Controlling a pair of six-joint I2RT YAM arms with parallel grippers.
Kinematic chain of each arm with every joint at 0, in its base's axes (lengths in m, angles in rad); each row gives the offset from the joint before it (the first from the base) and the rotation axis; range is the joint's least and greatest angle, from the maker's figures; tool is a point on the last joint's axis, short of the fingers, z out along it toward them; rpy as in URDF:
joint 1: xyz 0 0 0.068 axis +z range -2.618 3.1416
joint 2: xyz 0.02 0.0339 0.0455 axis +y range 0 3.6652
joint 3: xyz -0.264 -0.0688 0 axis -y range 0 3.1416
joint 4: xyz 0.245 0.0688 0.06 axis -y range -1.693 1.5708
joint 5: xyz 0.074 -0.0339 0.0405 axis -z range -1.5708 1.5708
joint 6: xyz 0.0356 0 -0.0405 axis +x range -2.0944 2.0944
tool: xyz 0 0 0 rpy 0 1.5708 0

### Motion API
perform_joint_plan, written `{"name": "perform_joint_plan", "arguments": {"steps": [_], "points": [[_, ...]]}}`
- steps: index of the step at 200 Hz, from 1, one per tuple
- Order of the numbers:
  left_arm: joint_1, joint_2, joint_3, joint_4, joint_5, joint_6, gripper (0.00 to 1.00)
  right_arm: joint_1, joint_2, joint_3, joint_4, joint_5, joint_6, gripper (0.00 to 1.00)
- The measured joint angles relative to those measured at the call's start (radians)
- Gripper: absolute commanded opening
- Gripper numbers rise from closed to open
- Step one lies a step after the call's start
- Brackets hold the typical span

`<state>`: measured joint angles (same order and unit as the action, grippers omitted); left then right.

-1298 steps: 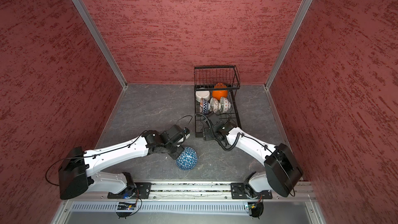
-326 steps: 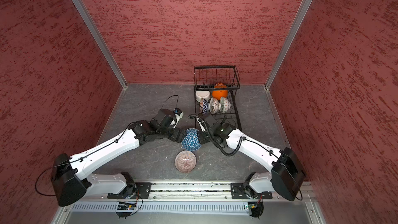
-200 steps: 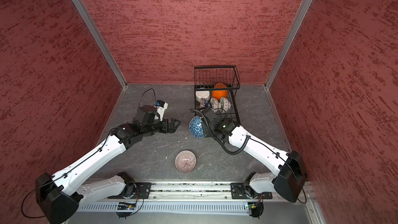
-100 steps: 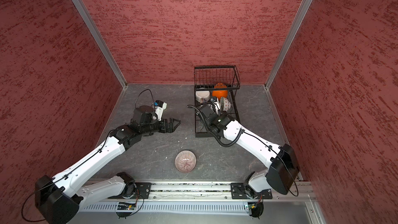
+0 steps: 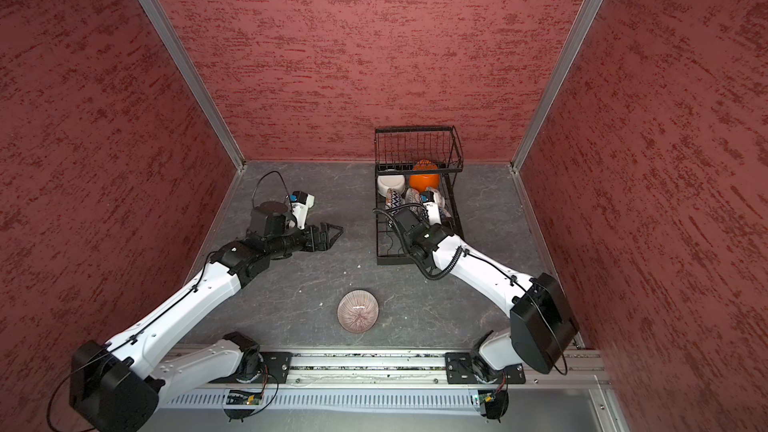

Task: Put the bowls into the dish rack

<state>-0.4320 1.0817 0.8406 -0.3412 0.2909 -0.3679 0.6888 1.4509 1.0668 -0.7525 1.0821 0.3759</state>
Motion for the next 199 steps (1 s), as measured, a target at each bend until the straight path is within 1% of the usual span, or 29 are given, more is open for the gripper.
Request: {"name": "perform_joint_plan", "arguments": {"steps": [24,76,114,163,199], "points": [[0.026,0.002,-0.010,0.014,0.021,0.002,1.00,-0.011,0.020,-0.022,0.042,0.025,-0.011,0.00],[0.066,0.008,-0.021,0.048,0.052,0.006,0.99,-0.027,0.121,-0.051,0.102,0.051,-0.027,0.00],[0.087,0.008,-0.037,0.058,0.074,0.006,0.99,-0.045,0.145,-0.073,0.154,0.079,-0.058,0.00],[0.113,0.008,-0.043,0.061,0.093,0.007,0.99,-0.074,0.171,-0.135,0.274,0.109,-0.153,0.00],[0.121,0.010,-0.043,0.066,0.101,0.007,1.00,-0.088,0.205,-0.146,0.368,0.124,-0.239,0.00]]}}
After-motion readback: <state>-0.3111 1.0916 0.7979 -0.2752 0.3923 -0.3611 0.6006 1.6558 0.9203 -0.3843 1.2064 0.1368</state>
